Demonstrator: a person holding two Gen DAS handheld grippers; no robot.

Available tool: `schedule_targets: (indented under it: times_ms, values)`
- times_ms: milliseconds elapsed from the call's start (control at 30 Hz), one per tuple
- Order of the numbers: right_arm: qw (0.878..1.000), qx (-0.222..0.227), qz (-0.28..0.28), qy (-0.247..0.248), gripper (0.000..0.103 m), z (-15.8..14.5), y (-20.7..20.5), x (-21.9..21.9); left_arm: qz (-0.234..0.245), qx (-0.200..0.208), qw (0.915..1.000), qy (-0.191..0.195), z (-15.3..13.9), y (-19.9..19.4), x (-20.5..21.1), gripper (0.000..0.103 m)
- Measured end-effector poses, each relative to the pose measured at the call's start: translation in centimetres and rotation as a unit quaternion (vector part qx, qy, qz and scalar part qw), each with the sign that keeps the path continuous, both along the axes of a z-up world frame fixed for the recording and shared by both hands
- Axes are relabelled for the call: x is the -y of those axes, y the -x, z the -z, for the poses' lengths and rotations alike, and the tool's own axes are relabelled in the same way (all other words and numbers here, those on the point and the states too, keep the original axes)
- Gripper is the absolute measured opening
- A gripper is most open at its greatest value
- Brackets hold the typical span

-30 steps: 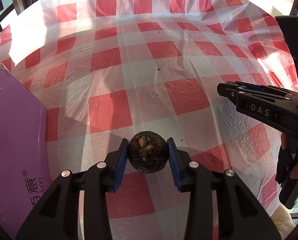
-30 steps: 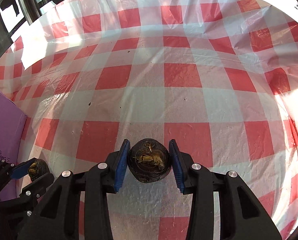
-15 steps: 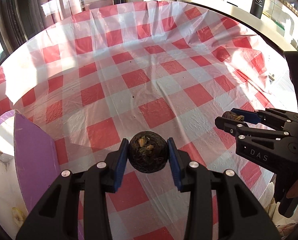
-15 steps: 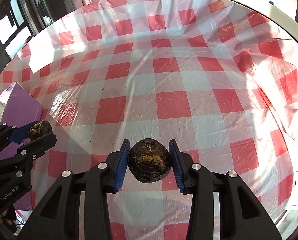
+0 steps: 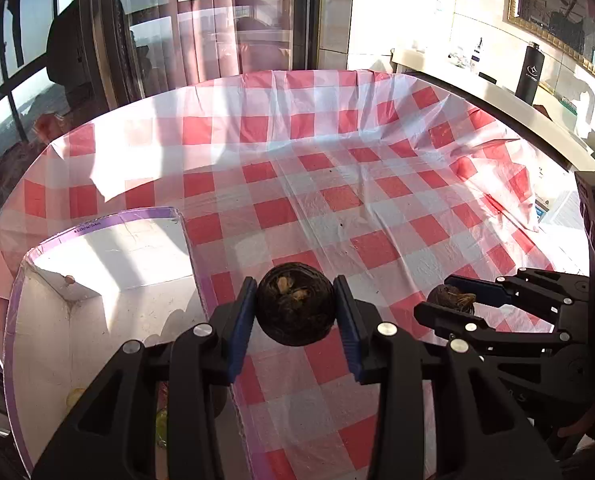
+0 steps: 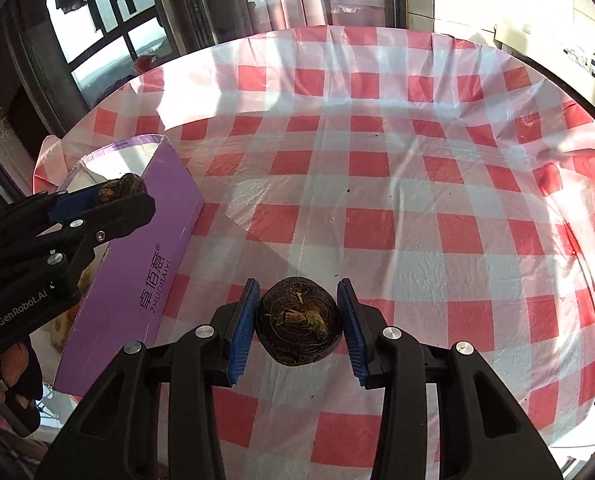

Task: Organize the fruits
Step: 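Carry both small dark fruits with both grippers over the box, then release both small dark fruits into the box from both grippers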

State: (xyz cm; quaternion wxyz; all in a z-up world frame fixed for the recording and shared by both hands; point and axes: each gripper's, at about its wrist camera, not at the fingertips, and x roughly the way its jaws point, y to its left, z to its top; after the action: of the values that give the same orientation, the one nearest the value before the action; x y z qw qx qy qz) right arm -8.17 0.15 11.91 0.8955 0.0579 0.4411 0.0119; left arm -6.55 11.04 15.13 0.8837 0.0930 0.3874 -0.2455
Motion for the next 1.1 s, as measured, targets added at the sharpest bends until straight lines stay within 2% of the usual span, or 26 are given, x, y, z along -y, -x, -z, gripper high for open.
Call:
schedule_targets:
  times_ms: [200, 333, 433, 600, 767, 800, 833, 867, 933, 1067, 1100]
  values:
    - [0.992, 0.02, -0.127, 0.0, 0.04, -1.8, -2.0, -8.3, -0.098, -0.008, 0.9951, -0.014, 0.3, -0.4, -8.2, 0.039]
    - [0.977, 0.015, -0.212, 0.01, 0.04, -1.7, -3.2, -13.9, -0.163, -0.033, 0.985, -0.045, 1.7, -1.1, -12.8, 0.039]
    - [0.965, -0.005, -0.261, 0.035, 0.04, -0.5, -3.9, -17.4, -0.199, -0.039, 0.9772, -0.064, 2.7, -1.7, -15.3, 0.039]
    - [0.952, -0.043, -0.299, 0.059, 0.04, 2.1, -4.1, -20.2, -0.219, -0.055, 0.9714, -0.073, 3.9, -2.2, -17.9, 0.039]
    - [0.949, -0.062, -0.3, 0.074, 0.04, 3.5, -4.4, -20.8, -0.217, -0.094, 0.9703, -0.052, 5.1, -2.5, -19.2, 0.04]
    - [0.949, -0.064, -0.299, 0.076, 0.04, 3.6, -4.4, -20.9, -0.216, -0.099, 0.9702, -0.048, 5.2, -2.7, -19.3, 0.044]
    - [0.95, -0.066, -0.297, 0.077, 0.041, 3.7, -4.4, -21.0, -0.212, -0.103, 0.9708, -0.043, 5.2, -2.8, -19.5, 0.055]
    - [0.95, -0.069, -0.294, 0.078, 0.042, 3.8, -4.5, -21.1, -0.211, -0.105, 0.9709, -0.041, 5.2, -2.9, -19.6, 0.061]
    - [0.952, -0.073, -0.288, 0.075, 0.056, 3.9, -4.5, -21.2, -0.212, -0.11, 0.97, -0.045, 5.1, -3.0, -19.4, 0.076]
    - [0.954, -0.076, -0.281, 0.07, 0.071, 3.9, -4.3, -21.1, -0.235, -0.097, 0.9628, -0.091, 4.9, -3.1, -18.9, 0.087]
    - [0.954, -0.079, -0.28, 0.069, 0.076, 4.0, -4.2, -21.1, -0.242, -0.093, 0.9601, -0.104, 4.8, -3.1, -18.9, 0.092]
